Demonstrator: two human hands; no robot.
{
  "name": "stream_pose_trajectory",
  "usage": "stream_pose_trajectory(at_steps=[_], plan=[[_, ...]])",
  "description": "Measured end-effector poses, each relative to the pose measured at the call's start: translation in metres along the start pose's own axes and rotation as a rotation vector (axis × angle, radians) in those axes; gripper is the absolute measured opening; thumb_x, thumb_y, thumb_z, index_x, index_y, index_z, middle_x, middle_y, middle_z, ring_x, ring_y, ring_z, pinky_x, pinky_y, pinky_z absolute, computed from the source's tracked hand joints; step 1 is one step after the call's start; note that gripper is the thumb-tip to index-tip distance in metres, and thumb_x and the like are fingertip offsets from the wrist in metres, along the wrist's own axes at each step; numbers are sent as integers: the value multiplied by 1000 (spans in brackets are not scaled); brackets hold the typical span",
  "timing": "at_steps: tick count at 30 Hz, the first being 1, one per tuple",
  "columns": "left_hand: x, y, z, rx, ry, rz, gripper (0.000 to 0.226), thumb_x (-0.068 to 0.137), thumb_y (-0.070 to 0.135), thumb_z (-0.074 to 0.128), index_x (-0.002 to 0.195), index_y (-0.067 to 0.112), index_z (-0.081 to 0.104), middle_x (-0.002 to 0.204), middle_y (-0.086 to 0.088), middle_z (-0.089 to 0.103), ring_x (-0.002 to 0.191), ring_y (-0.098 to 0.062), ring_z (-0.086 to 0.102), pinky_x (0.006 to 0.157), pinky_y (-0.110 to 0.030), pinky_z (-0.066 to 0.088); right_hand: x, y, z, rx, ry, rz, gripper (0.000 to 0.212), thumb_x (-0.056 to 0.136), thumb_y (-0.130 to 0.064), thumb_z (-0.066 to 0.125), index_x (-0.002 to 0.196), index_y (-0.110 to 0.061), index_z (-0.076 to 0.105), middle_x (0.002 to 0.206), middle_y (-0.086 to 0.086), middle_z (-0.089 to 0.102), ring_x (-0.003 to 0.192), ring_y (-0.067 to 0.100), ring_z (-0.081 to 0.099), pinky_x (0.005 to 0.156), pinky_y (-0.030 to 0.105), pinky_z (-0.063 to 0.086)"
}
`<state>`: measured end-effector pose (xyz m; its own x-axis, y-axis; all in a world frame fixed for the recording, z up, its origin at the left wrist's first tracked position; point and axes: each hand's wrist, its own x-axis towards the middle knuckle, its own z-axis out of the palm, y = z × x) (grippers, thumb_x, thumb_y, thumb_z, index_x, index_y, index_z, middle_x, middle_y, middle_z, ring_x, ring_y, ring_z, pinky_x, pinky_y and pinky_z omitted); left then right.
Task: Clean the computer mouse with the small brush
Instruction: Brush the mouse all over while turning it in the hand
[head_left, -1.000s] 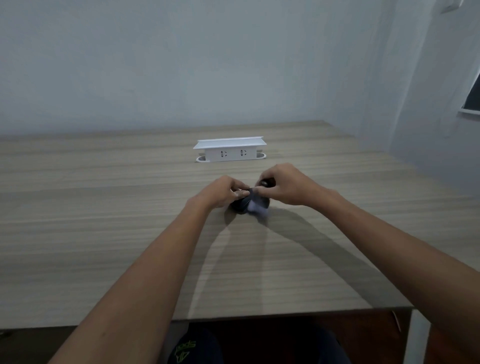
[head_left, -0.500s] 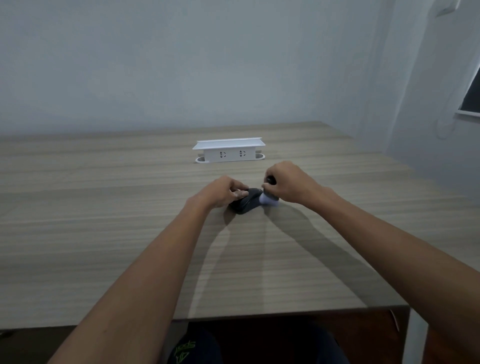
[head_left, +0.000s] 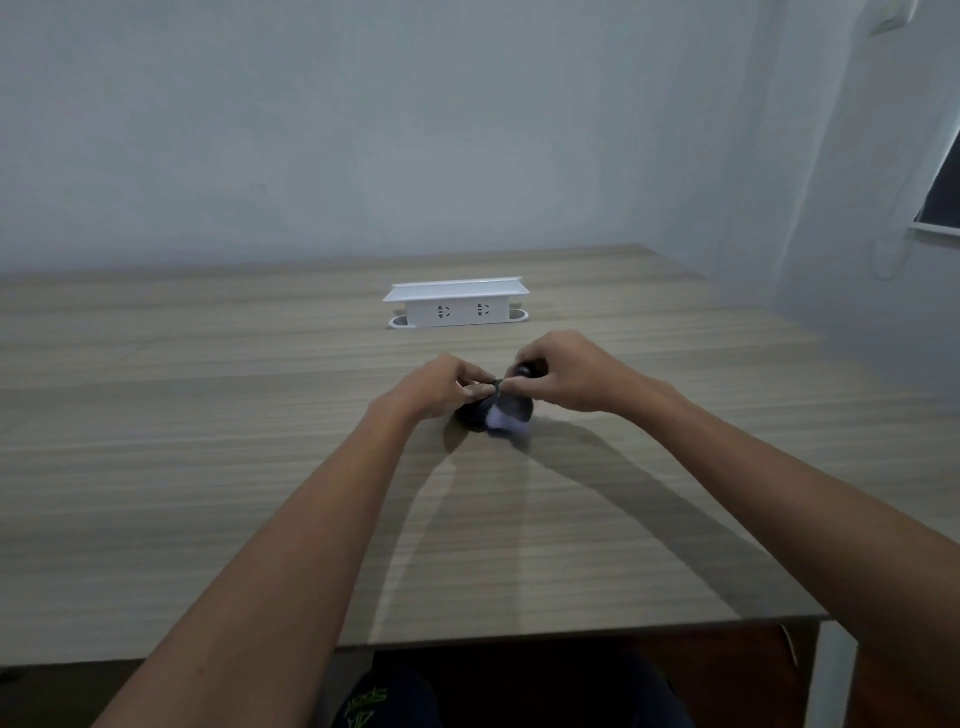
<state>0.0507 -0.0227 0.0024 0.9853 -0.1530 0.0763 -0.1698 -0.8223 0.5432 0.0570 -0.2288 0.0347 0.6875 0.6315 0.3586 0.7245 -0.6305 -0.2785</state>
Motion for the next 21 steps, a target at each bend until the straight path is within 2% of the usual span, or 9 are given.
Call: stream_pose_trajectory(at_steps=[2,5,7,9,11,15,17,19,21], plan=[[0,0,0,3,-4,0,34,95,26,62,128,18,68,120,-8,72,109,-19,65,87,-26,45,2,5,5,-58,12,17,18,85,-24,69,86,-9,78,74,5,72,68,19,61,58,27,41],[1,-1,2,4,4,-7,36,95,29,62,129,19,66,121,-8,72,109,-19,65,88,-25,43,1,21,3,-116,111,115,19,85,-20,67,84,-4,76,82,11,75,79,28,68,68,37,53],[1,-2,2,-2,2,-6,35,95,29,62,129,20,67,121,-7,72,109,-18,65,88,-25,43,0,16,0,-52,107,86,19,84,-22,68,85,-6,78,82,7,76,78,23,68,68,34,52],[1,-3,1,-8,-4,3,33,95,28,62,127,21,68,119,-5,73,108,-17,65,86,-25,43,0,4,0,19,35,22,19,85,-27,70,86,-11,80,76,3,74,69,16,62,63,29,45],[2,-1,0,-14,-4,6,33,95,27,61,127,20,69,118,-5,73,106,-16,65,85,-24,42,2,2,2,-1,5,23,19,85,-28,70,87,-12,79,74,4,73,67,16,59,61,29,41],[1,0,2,-15,5,-3,37,96,28,61,130,18,66,122,-7,71,103,-14,62,88,-23,42,4,23,0,-115,96,123,20,86,-22,67,85,-5,77,82,9,75,79,27,67,69,37,53],[1,-1,2,-16,7,1,36,96,28,61,130,17,66,122,-6,71,106,-16,63,88,-23,42,2,19,-2,-36,75,92,20,86,-25,68,83,-7,77,76,2,73,73,19,65,66,32,50],[1,-2,1,-12,4,15,35,96,27,61,128,18,67,122,-5,72,108,-15,64,88,-23,43,1,8,-2,53,-15,52,16,86,-29,70,83,-16,78,67,-5,67,62,10,58,58,22,42],[1,-2,1,-5,0,19,34,96,27,61,128,17,67,122,-5,72,107,-14,63,87,-23,43,2,10,2,26,-20,52,17,86,-29,70,85,-14,79,67,-5,66,63,11,58,57,21,41]])
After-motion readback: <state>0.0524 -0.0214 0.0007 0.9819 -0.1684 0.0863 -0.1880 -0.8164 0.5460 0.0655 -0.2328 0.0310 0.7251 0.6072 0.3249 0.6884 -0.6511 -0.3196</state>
